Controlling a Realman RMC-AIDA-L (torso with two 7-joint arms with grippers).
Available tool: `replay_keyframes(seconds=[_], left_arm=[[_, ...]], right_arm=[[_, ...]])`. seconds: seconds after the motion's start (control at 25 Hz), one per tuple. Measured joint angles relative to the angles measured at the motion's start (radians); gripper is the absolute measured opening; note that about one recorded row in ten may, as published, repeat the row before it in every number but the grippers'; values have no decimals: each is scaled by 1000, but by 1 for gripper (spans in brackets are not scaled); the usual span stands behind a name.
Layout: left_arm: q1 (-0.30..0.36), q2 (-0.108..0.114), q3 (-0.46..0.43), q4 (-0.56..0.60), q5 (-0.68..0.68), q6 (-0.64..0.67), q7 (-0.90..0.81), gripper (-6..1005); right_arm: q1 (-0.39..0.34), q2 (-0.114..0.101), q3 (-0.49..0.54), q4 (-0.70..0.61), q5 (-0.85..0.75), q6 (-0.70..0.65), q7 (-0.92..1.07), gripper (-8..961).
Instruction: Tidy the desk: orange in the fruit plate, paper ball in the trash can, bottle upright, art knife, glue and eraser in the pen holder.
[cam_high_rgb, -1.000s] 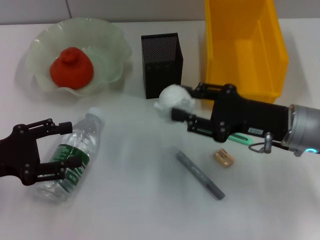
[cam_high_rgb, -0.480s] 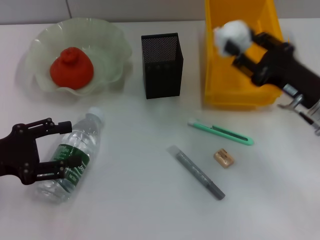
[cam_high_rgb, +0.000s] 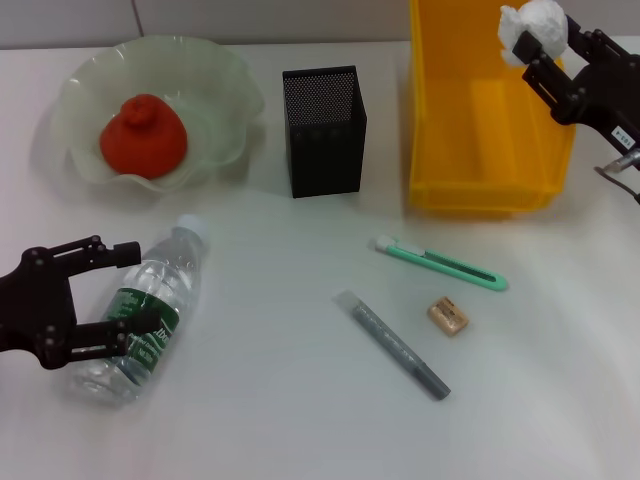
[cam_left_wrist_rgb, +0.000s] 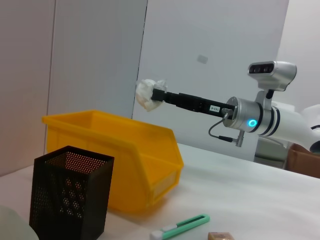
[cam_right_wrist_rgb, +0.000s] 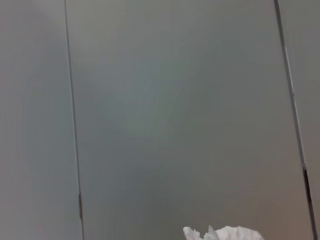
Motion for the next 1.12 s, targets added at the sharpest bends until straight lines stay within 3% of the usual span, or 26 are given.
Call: replay_keyframes(seconds=[0.4,0.44,0.88,1.12], left_arm=[[8,-2,-4,-1,0,8,-2,802],[9,-2,-7,-1,0,13,-2,802],[8,-6,-8,-2,0,17,-2,800],[3,-6,-8,0,0,23,-2,798]], right_arm=[[19,3,-1,0,1,26,12,584],[18,2,0,-1,4,23,12,765],[15,-1,2,-12,11,1,18,764],[-15,-9,24,-16,19,-162,100,763]])
